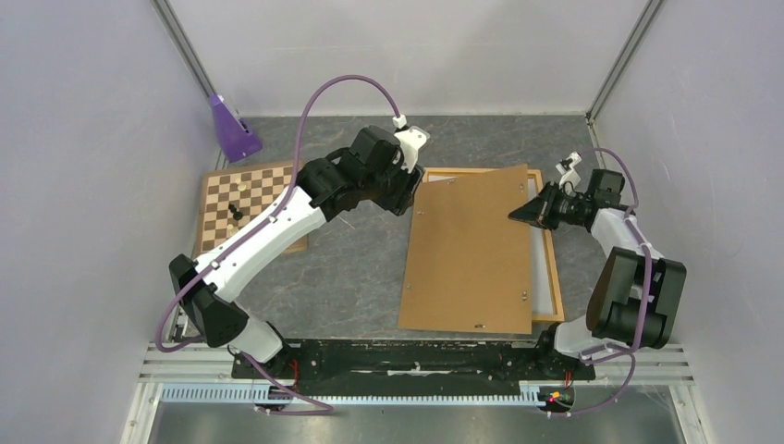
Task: Put the photo into the frame
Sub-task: Turn over the photo frame item on the photo frame.
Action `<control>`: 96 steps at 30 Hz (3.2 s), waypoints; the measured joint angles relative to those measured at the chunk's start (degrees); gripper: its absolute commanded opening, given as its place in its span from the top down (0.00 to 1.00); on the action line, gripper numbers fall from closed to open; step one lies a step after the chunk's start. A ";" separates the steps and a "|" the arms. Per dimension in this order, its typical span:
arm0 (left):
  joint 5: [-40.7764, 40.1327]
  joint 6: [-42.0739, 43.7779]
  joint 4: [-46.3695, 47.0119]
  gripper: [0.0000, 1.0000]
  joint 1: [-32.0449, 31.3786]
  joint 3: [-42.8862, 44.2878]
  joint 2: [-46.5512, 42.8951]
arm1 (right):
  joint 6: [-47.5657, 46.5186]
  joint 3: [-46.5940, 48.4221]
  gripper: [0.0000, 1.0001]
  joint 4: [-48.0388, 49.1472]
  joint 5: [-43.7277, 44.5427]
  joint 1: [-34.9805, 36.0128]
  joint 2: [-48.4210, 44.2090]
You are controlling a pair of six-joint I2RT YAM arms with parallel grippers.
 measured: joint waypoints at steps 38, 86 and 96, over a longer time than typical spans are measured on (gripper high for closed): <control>-0.02 1.95 0.17 0.43 0.00 -1.25 2.14 | -14.78 9.20 1.00 -10.08 -14.27 -8.09 16.11; -0.57 3.78 0.13 0.43 0.00 -1.25 4.13 | -35.67 38.56 1.00 -39.65 -6.54 -12.92 33.46; -0.59 3.78 0.07 0.44 0.00 -1.22 5.09 | -38.14 41.18 1.00 -40.83 -6.36 -11.58 36.92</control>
